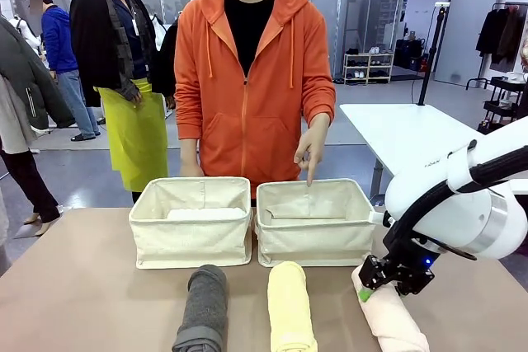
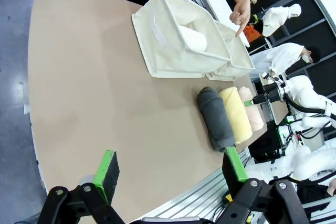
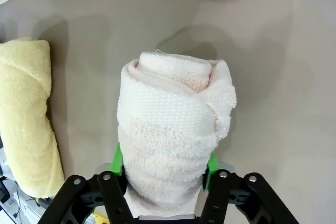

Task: Divide the towels into two baskets.
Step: Pick up one hotel-folded towel from the bottom of the table and place it in the Fabric basket indicated by the person.

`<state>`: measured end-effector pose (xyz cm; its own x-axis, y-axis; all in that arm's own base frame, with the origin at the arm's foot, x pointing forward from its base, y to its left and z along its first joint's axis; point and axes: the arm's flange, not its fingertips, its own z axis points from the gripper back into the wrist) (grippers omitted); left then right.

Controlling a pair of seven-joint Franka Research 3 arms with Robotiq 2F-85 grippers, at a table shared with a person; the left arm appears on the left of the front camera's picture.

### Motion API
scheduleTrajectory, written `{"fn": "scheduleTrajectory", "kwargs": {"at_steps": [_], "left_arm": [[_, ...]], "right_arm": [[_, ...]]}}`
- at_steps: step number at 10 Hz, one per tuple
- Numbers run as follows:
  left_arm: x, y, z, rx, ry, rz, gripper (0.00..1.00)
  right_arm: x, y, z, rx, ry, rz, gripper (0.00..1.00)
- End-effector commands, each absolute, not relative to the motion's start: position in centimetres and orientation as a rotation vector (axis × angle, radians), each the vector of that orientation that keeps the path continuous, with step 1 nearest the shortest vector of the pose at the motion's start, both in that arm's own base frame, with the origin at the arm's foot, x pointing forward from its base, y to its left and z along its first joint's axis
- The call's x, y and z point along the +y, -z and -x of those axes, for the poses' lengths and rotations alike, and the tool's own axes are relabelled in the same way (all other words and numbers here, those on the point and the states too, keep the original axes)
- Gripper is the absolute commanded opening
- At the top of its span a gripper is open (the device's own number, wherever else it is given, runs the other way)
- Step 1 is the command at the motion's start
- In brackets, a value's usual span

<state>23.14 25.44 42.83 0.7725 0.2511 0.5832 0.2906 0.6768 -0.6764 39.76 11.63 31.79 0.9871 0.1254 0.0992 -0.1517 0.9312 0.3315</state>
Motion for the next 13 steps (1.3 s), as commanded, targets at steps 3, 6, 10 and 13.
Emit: {"fn": "scheduleTrajectory", "kwargs": {"at_steps": [3, 6, 10, 13], "left_arm": [[25.5, -43.0, -22.8, -0.727, 0.034, 0.861, 1.0], [25.5, -43.0, -22.8, -0.727, 0.034, 0.861, 1.0], [25.5, -43.0, -22.8, -0.727, 0.034, 0.861, 1.0], [25.5, -43.0, -22.8, -0.727, 0.034, 0.861, 1.0]], "right_arm": [[10.5, -32.1, -32.1, -0.072, -0.169, -0.28, 0.2], [12.1, -37.2, -32.1, -0.105, -0.337, -0.213, 0.05], [13.9, -40.7, -36.3, -0.133, -0.423, -0.182, 0.05], [13.9, -40.7, -36.3, -0.133, -0.423, -0.182, 0.05]]}}
